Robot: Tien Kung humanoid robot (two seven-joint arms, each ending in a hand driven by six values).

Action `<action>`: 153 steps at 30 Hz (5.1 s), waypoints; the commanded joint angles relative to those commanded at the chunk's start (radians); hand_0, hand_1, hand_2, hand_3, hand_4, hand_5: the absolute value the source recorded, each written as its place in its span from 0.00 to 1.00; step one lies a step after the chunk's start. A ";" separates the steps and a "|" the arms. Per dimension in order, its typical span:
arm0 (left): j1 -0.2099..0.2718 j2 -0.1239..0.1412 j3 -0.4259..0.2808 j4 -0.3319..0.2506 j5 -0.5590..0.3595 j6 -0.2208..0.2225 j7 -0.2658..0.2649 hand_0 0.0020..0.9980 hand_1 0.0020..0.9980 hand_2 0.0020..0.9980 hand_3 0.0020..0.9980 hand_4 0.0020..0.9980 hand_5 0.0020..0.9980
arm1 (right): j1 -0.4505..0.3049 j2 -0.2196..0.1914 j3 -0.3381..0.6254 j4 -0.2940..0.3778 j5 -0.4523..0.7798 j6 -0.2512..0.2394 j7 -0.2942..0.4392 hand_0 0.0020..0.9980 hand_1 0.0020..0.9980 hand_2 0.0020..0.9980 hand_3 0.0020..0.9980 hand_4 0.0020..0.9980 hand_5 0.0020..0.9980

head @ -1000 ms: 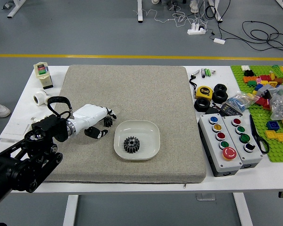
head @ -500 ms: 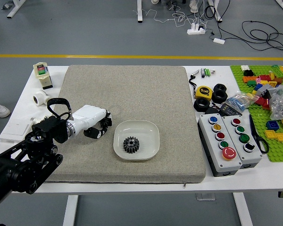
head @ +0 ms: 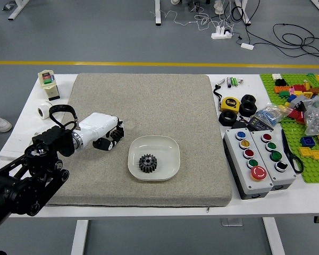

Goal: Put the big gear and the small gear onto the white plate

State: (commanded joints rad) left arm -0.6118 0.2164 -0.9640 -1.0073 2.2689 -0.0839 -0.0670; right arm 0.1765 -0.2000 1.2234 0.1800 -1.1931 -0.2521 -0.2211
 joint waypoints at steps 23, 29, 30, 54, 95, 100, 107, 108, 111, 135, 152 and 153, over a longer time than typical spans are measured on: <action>0.015 0.002 0.107 -0.234 0.000 0.015 0.007 0.29 0.36 0.42 0.49 0.31 0.00 | 0.003 -0.001 0.006 0.000 -0.006 0.001 0.000 0.66 0.67 0.75 0.56 0.75 0.61; 0.015 -0.009 0.179 -0.241 0.000 0.101 0.012 0.35 0.47 0.53 0.57 0.85 0.17 | 0.004 -0.002 0.005 0.000 -0.004 0.000 0.000 0.66 0.67 0.75 0.56 0.75 0.61; 0.014 -0.013 0.190 -0.237 0.000 0.123 0.014 0.35 0.47 0.53 0.57 0.85 0.17 | 0.004 -0.002 0.005 0.000 -0.004 0.000 0.000 0.66 0.67 0.75 0.56 0.75 0.61; 0.034 -0.031 0.139 -0.205 0.000 0.236 0.044 0.66 0.78 0.94 0.98 1.00 0.40 | 0.001 -0.003 0.003 0.000 -0.004 0.000 0.000 0.66 0.67 0.75 0.56 0.76 0.61; 0.361 -0.165 -0.492 -0.212 -1.046 0.251 -0.047 0.72 0.73 0.83 0.80 0.83 0.73 | -0.009 0.000 0.017 0.000 -0.014 -0.001 0.003 0.66 0.67 0.75 0.56 0.76 0.61; 0.371 -0.167 -0.501 -0.214 -1.105 0.221 -0.055 0.74 0.75 0.85 0.80 0.84 0.79 | -0.008 -0.001 0.019 0.000 -0.017 -0.001 0.004 0.66 0.67 0.75 0.56 0.76 0.61; 0.382 -0.169 -0.510 -0.210 -1.196 0.128 -0.060 0.79 0.82 0.90 0.83 0.87 1.00 | -0.007 0.000 0.021 0.000 -0.021 0.000 0.002 0.66 0.67 0.75 0.56 0.75 0.61; 0.383 -0.168 -0.512 -0.209 -1.206 0.112 -0.058 0.79 0.82 0.90 0.83 0.87 1.00 | -0.007 0.000 0.021 0.000 -0.022 0.000 0.002 0.66 0.67 0.75 0.56 0.75 0.61; 0.386 -0.167 -0.521 -0.208 -1.230 0.053 -0.036 0.81 0.84 0.90 0.82 0.87 1.00 | -0.008 0.001 0.022 0.000 -0.023 0.000 0.001 0.66 0.67 0.75 0.56 0.75 0.61; 0.400 -0.174 -0.540 -0.210 -1.204 0.022 -0.054 0.84 0.87 0.91 0.84 0.89 1.00 | -0.005 0.000 0.023 0.000 -0.022 0.000 0.004 0.66 0.67 0.75 0.56 0.75 0.61; 0.410 -0.179 -0.537 -0.217 -1.160 0.088 -0.083 0.84 0.88 0.92 0.87 0.89 1.00 | -0.011 0.002 0.025 0.000 -0.024 0.000 0.004 0.66 0.67 0.75 0.56 0.75 0.61; 0.411 -0.179 -0.537 -0.217 -1.156 0.090 -0.086 0.85 0.89 0.93 0.87 0.89 1.00 | -0.012 0.002 0.027 0.000 -0.026 0.000 0.004 0.66 0.67 0.75 0.56 0.75 0.61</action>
State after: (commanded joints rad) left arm -0.2010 0.0372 -1.5014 -1.2245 1.1129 0.0065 -0.1529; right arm 0.1646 -0.1976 1.2500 0.1800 -1.2195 -0.2520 -0.2168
